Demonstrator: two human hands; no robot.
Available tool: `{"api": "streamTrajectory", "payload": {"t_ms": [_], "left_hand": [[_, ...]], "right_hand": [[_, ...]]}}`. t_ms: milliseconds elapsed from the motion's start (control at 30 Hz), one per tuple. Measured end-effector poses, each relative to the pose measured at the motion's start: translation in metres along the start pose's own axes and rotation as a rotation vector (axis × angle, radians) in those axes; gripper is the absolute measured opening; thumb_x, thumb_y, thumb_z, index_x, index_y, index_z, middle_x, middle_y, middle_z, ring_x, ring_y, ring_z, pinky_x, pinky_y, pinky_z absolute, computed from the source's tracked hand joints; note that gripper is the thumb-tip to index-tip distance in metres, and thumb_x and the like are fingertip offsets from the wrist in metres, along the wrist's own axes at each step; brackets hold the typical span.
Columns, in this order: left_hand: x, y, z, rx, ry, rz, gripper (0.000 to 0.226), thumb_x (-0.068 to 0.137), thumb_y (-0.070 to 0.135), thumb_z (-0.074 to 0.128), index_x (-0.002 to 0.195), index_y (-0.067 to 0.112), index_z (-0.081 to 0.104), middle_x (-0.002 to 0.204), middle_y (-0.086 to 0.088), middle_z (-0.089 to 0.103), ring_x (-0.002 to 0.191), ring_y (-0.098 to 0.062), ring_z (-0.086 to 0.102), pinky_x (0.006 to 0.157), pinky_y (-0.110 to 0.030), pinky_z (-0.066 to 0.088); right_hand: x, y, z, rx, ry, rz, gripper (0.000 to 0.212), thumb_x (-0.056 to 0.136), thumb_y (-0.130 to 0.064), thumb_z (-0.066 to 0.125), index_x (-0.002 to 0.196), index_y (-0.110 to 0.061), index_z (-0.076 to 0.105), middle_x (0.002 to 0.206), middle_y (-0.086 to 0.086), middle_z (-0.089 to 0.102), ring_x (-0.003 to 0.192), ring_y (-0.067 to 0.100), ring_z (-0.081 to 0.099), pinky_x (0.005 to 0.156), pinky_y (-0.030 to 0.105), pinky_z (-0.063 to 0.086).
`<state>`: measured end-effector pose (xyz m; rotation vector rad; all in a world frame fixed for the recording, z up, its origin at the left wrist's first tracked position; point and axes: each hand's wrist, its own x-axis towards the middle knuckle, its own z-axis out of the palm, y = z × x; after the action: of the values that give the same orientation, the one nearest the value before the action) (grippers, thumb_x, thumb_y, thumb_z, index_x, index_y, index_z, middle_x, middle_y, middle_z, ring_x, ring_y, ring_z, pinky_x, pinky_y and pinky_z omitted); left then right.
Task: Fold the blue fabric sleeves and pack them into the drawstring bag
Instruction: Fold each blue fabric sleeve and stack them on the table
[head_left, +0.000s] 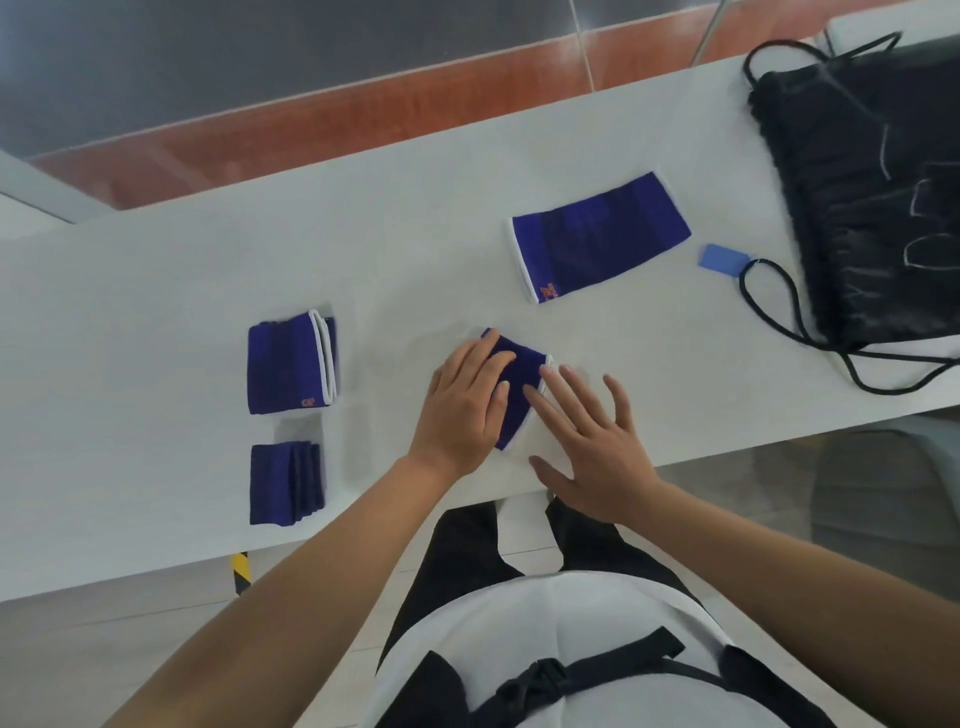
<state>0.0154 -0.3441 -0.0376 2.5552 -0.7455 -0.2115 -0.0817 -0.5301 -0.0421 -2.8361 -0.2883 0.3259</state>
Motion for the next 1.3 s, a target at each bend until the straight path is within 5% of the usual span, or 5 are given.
{"api": "streamTrajectory", "payload": {"t_ms": [200,700,1000,1167,1300], "left_hand": [[0.019,-0.017,0.013,0.276,-0.291,0.099,0.064,0.104,0.042,0.021,0.159,0.011,0.011,0.168,-0.008,0.011,0.155,-0.026,0.007,0.125,-0.047,0.015],[0.027,-0.025,0.015,0.331,-0.438,0.099,0.068,0.102,0.051,0.013,0.156,0.017,-0.012,0.168,-0.004,-0.011,0.154,-0.022,-0.013,0.125,-0.049,0.005],[0.002,-0.004,-0.028,-0.278,-0.051,-0.726,0.067,0.089,0.031,0.070,0.146,0.024,0.035,0.146,-0.004,0.043,0.128,-0.022,0.048,0.093,-0.030,0.045],[0.001,-0.003,-0.020,-0.090,-0.186,-0.844,0.042,0.080,0.038,0.075,0.116,0.020,0.064,0.114,-0.003,0.066,0.102,-0.023,0.063,0.085,-0.037,0.051],[0.000,0.010,-0.034,-0.467,-0.015,-0.875,0.020,0.085,0.015,0.073,0.102,0.016,0.063,0.105,-0.002,0.065,0.092,-0.019,0.063,0.071,-0.024,0.050]], "right_hand": [[0.005,0.008,0.009,-0.107,-0.137,-0.029,0.072,0.098,-0.059,0.028,0.158,-0.019,0.024,0.167,0.004,0.020,0.155,0.026,0.006,0.121,0.061,0.009],[0.001,0.006,0.013,-0.072,-0.161,0.008,0.076,0.099,-0.061,0.034,0.160,-0.020,0.015,0.168,0.002,0.012,0.155,0.026,0.005,0.120,0.062,0.011],[0.008,-0.007,-0.007,0.002,-0.214,0.085,0.073,0.096,-0.063,0.027,0.157,-0.022,0.027,0.165,0.001,0.027,0.154,0.026,0.017,0.117,0.056,0.003],[0.016,-0.014,-0.022,0.074,-0.254,0.111,0.070,0.098,-0.053,0.037,0.158,-0.022,0.019,0.169,-0.001,0.012,0.156,0.025,0.003,0.122,0.056,-0.004],[0.023,-0.009,-0.048,0.160,-0.199,0.081,0.062,0.098,-0.048,0.049,0.153,-0.027,0.031,0.165,0.000,0.022,0.154,0.026,0.006,0.124,0.049,0.001]]}}
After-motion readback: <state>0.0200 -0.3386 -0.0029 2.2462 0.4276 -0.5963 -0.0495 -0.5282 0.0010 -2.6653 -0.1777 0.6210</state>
